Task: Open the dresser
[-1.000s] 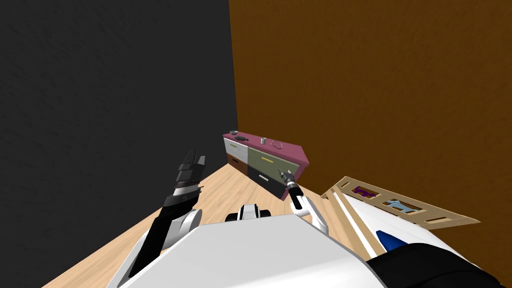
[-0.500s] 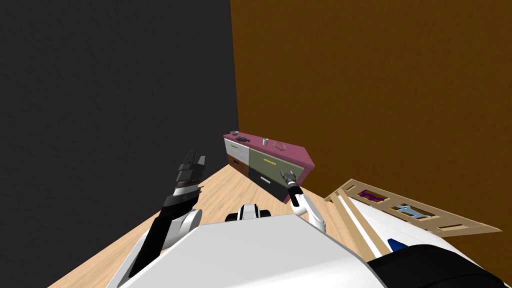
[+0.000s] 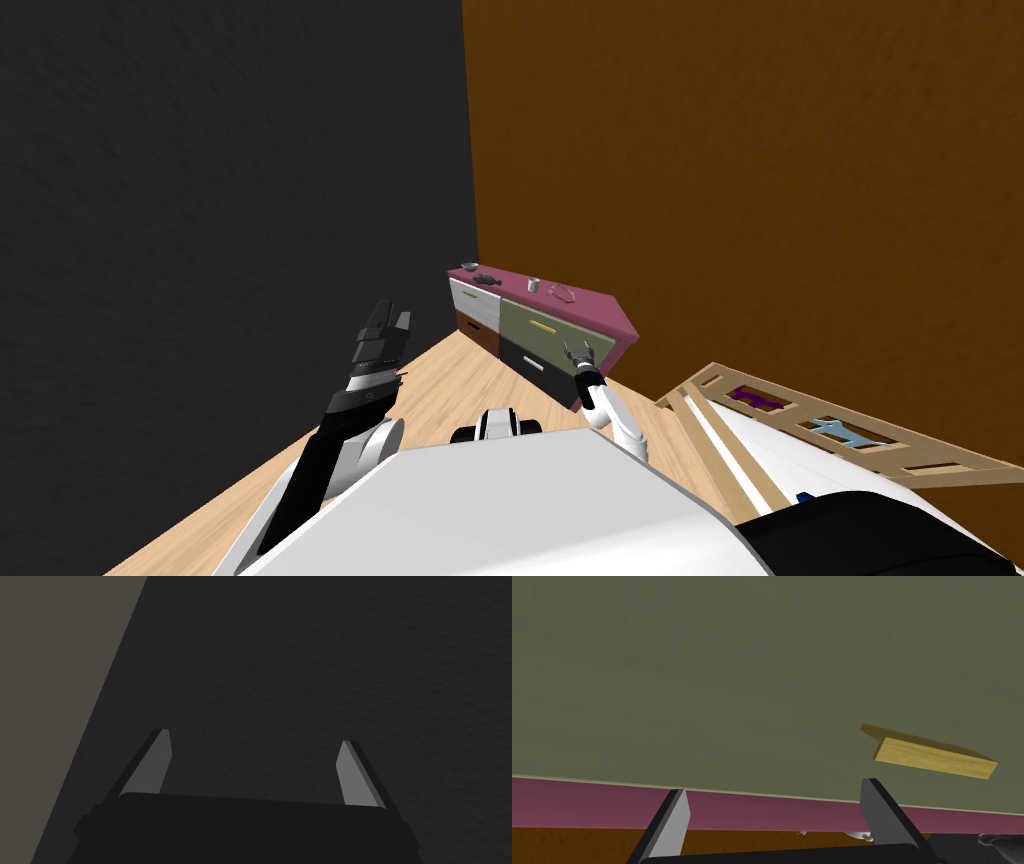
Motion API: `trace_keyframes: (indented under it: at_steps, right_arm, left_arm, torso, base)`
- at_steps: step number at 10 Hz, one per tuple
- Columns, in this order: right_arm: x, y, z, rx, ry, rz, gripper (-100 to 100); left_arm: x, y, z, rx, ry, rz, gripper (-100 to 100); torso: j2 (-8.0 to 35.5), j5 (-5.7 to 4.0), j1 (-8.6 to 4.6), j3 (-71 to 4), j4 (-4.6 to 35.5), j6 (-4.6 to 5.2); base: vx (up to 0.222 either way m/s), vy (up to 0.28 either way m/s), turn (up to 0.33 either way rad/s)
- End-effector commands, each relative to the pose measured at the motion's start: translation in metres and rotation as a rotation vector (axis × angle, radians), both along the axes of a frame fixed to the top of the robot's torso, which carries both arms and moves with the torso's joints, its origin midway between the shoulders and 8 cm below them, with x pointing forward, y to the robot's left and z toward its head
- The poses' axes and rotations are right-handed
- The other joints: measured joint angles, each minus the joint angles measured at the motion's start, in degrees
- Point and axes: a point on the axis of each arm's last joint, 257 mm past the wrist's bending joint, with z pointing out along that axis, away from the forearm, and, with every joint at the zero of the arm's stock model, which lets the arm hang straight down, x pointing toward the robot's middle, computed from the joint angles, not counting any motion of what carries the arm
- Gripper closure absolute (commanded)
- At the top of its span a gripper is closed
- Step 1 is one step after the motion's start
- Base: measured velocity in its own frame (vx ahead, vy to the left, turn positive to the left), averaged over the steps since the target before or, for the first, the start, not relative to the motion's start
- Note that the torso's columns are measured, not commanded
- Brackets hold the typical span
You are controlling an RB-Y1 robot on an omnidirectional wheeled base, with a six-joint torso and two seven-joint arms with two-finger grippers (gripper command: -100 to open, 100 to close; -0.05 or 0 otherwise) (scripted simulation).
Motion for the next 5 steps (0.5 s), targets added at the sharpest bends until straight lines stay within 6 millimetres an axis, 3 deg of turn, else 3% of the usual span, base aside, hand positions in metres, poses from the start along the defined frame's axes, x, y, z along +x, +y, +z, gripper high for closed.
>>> trace_keyframes:
  at_steps: [1,5]
  right_arm:
    - [0.0,-0.016,-0.005,-0.117,0.049,-0.039,-100]
    - [0.001,-0.035,-0.007,-0.271,0.106,-0.083,-100]
  left_arm:
    - [0.0,0.0,0.0,0.0,0.0,0.0,0]
    - [0.0,0.0,0.0,0.0,0.0,0.0,0]
  torso:
    - [0.0,-0.01,-0.08,0.0,0.0,0.01]
    - [0.1,-0.03,-0.12,0.1,0.0,0.01]
  base:
    - [0.052,0.041,0.034]
    - [0.046,0.033,0.023]
